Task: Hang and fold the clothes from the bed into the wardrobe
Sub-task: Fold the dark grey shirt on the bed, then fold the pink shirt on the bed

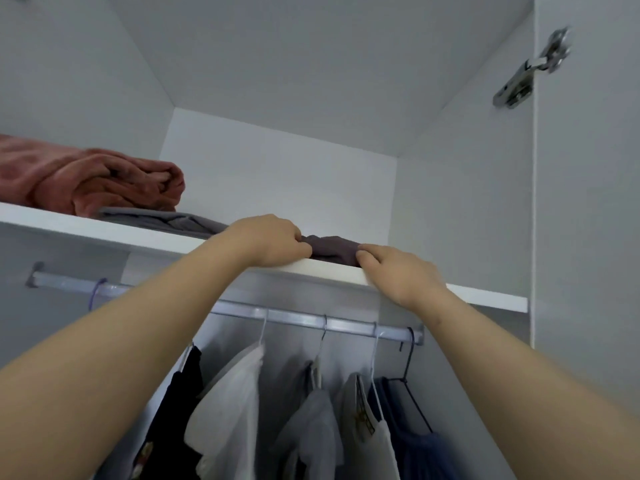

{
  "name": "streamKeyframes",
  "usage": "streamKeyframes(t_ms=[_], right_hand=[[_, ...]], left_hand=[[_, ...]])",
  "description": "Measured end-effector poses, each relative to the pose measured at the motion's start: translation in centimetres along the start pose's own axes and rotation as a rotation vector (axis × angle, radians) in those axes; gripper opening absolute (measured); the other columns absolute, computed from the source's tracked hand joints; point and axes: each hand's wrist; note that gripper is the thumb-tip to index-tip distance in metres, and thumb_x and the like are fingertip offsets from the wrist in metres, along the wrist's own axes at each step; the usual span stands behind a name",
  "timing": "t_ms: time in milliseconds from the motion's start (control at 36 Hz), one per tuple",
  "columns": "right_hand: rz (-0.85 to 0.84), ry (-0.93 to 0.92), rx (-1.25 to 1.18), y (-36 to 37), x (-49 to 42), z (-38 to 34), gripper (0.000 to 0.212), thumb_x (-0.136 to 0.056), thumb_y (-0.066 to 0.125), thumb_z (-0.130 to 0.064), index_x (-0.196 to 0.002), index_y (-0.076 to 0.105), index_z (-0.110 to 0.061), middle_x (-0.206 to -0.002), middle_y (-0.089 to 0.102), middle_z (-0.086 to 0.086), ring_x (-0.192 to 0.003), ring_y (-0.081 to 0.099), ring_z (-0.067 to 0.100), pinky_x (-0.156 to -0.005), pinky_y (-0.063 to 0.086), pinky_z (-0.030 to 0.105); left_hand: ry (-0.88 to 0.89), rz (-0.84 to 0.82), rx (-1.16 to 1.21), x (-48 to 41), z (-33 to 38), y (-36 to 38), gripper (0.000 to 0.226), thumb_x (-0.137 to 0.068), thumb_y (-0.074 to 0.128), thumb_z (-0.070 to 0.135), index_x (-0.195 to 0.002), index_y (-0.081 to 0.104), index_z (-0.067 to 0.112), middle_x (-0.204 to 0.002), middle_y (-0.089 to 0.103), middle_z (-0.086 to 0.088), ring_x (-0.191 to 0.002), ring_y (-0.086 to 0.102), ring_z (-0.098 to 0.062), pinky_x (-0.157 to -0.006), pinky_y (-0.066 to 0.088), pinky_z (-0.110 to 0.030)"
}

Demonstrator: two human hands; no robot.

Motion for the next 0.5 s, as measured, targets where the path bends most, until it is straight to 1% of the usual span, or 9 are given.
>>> streamKeyframes(t_ms=[56,139,194,222,278,333,417,444,500], right_hand=[[0.053,0.008,0.017,0.2,1.1,-0.1,0.043,-0.098,0.019,-0.043,-0.134,0.042,-0.04,-0.138,0.047,-0.007,-0.123,0.044,0.024,-0.088,0.026,0.039],[0.089,0.016,0.036,0.7,3.2,0.1,0.048,-0.097,0.022,-0.048,-0.143,0.031,-0.037,-0.151,0.031,-0.008,-0.136,0.03,0.019,-0.106,0.019,0.039],[0.09,0.02,0.061,1.1,4.7,0.2,0.052,-0.096,0.027,-0.052,-0.145,0.026,-0.036,-0.155,0.022,-0.006,-0.142,0.018,0.018,-0.113,0.01,0.038],[0.083,0.032,0.045,1.2,5.3,0.1,0.054,-0.096,0.03,-0.052,-0.146,0.023,-0.035,-0.157,0.018,-0.006,-0.144,0.012,0.017,-0.114,0.007,0.038],[0.062,0.066,-0.056,1.0,6.5,-0.1,0.056,-0.096,0.033,-0.051,-0.148,0.02,-0.034,-0.158,0.013,-0.005,-0.145,0.004,0.016,-0.115,0.006,0.037],[0.049,0.101,-0.231,0.3,7.8,-0.6,0.054,-0.097,0.037,-0.047,-0.147,0.024,-0.033,-0.158,0.014,-0.006,-0.145,0.007,0.013,-0.115,0.01,0.034],[0.057,0.181,-0.571,-1.0,10.7,-1.5,0.052,-0.097,0.043,-0.041,-0.146,0.029,-0.029,-0.154,0.024,-0.01,-0.141,0.021,0.008,-0.105,0.019,0.022],[0.087,0.206,-0.607,-1.5,11.8,-1.6,0.052,-0.097,0.044,-0.039,-0.146,0.03,-0.028,-0.153,0.026,-0.01,-0.14,0.023,0.008,-0.102,0.019,0.019],[0.161,0.25,-0.598,-2.4,14.1,-1.7,0.05,-0.097,0.046,-0.035,-0.145,0.033,-0.027,-0.151,0.03,-0.01,-0.138,0.026,0.007,-0.102,0.02,0.017]], left_hand=[[0.004,0.094,-0.074,0.7,0.6,0.5,0.033,-0.093,0.029,0.042,-0.094,0.057,0.023,-0.076,0.05,0.006,-0.077,0.05,-0.019,-0.056,0.028,-0.027],[0.033,0.252,-0.146,2.1,1.6,1.7,0.035,-0.096,0.022,0.037,-0.09,0.053,0.022,-0.081,0.055,0.001,-0.071,0.044,-0.021,-0.066,0.027,-0.031],[0.06,0.372,-0.137,2.9,2.1,2.5,0.037,-0.096,0.024,0.038,-0.094,0.058,0.022,-0.093,0.064,-0.003,-0.073,0.046,-0.022,-0.07,0.029,-0.032],[0.073,0.423,-0.097,3.4,2.3,2.9,0.037,-0.095,0.028,0.039,-0.099,0.061,0.024,-0.096,0.066,-0.002,-0.078,0.051,-0.023,-0.073,0.032,-0.032],[0.127,0.488,-0.009,4.1,2.7,3.6,0.032,-0.092,0.037,0.038,-0.102,0.065,0.026,-0.098,0.068,-0.001,-0.089,0.058,-0.023,-0.081,0.033,-0.032],[0.191,0.507,0.054,4.7,3.3,4.0,0.028,-0.09,0.043,0.035,-0.102,0.065,0.024,-0.097,0.068,-0.002,-0.094,0.058,-0.024,-0.087,0.032,-0.033],[0.252,0.5,0.293,6.1,5.0,4.3,0.03,-0.089,0.05,0.031,-0.113,0.065,0.022,-0.114,0.067,0.0,-0.109,0.055,-0.022,-0.096,0.028,-0.033],[0.269,0.487,0.395,6.7,5.7,4.3,0.03,-0.088,0.051,0.031,-0.114,0.064,0.021,-0.117,0.065,0.002,-0.111,0.055,-0.021,-0.097,0.03,-0.033],[0.269,0.412,0.621,8.0,7.2,4.4,0.029,-0.088,0.053,0.031,-0.114,0.063,0.024,-0.118,0.064,0.005,-0.105,0.056,-0.019,-0.09,0.039,-0.032]])
Point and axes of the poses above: each hand's wrist, its own x-axis away from the middle knuckle, its own y-axis out of the palm, z = x × y
